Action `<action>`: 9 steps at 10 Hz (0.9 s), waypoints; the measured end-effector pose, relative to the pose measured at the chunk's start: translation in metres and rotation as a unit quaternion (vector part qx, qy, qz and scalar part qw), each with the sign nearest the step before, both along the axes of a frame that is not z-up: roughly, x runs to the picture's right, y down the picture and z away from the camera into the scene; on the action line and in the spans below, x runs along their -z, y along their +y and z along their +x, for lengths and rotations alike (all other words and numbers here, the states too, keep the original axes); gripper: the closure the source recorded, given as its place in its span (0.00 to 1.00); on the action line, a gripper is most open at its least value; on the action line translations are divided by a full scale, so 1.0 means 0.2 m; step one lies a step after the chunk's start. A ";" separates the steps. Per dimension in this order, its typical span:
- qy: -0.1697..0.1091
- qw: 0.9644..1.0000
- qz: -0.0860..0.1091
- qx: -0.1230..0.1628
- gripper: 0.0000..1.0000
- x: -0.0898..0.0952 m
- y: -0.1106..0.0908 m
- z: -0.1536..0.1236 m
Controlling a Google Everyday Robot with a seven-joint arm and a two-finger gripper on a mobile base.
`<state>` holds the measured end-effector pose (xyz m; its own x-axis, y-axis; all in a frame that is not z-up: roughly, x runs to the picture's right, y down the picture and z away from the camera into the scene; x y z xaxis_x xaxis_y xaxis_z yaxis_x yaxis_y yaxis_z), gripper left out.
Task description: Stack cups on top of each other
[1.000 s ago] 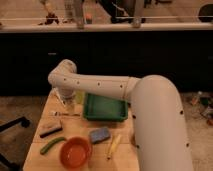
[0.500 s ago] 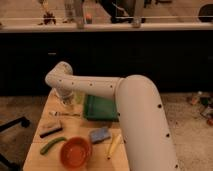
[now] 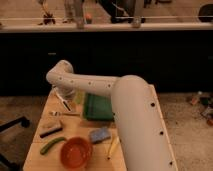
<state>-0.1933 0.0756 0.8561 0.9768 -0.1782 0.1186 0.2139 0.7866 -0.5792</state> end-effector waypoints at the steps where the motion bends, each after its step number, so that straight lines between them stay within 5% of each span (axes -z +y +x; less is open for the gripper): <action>1: 0.012 1.000 -0.003 -0.011 0.20 -0.01 -0.01 0.02; 4: 0.038 0.997 -0.037 -0.051 0.20 -0.05 0.01 0.07; 9: 0.037 0.997 -0.038 -0.054 0.20 -0.04 0.01 0.07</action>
<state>-0.1795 0.0777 0.8649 0.9964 -0.0649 0.0541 0.0845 0.7562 -0.6488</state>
